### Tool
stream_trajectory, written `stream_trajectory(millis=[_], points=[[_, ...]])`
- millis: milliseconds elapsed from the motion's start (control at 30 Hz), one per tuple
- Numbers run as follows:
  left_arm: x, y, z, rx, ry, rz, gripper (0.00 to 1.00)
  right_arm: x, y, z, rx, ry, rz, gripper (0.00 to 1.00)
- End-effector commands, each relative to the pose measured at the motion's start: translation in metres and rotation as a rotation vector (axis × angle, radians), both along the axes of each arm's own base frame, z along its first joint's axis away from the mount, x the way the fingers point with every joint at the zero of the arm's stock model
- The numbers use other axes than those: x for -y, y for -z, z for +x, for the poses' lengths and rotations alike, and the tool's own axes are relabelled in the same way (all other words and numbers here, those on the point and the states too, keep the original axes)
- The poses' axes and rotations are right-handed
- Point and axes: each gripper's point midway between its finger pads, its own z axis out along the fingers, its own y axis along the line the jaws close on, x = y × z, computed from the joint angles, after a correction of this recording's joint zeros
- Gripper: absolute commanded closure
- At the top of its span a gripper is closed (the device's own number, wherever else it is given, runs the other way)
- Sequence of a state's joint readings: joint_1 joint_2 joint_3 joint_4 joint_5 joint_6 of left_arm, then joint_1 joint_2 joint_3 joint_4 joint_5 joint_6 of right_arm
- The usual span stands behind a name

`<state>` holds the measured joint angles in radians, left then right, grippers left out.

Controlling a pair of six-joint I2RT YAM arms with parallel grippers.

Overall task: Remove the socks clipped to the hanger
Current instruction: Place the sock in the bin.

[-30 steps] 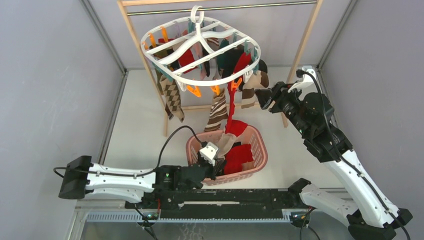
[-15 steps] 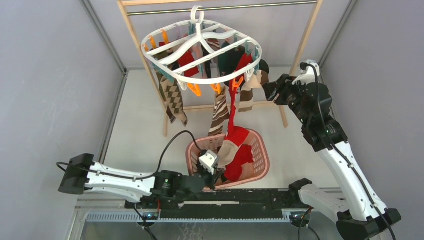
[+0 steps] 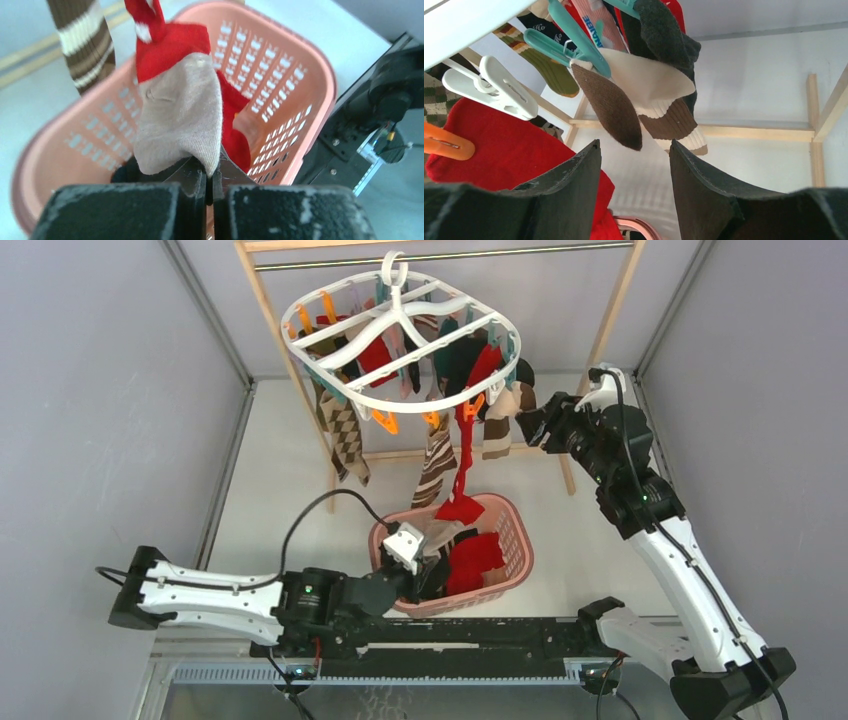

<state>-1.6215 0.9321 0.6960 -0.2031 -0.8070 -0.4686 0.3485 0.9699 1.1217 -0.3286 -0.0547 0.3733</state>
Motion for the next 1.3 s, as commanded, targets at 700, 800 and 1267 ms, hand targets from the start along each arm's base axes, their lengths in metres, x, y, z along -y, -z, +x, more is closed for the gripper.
stream_trajectory(millis=[700, 800, 1267], points=[[-0.008, -0.111, 0.002, 0.093, 0.053, -0.1, 0.96, 0.006, -0.028, -0.026, 0.067, -0.012, 0.052, 0.4], [-0.009, -0.091, 0.002, 0.072, 0.036, -0.071, 0.85, 0.005, -0.029, -0.025, 0.072, -0.018, 0.049, 0.39], [-0.019, -0.015, -0.003, -0.045, -0.002, -0.036, 0.0, -0.016, -0.027, 0.003, 0.096, -0.082, 0.057, 0.39]])
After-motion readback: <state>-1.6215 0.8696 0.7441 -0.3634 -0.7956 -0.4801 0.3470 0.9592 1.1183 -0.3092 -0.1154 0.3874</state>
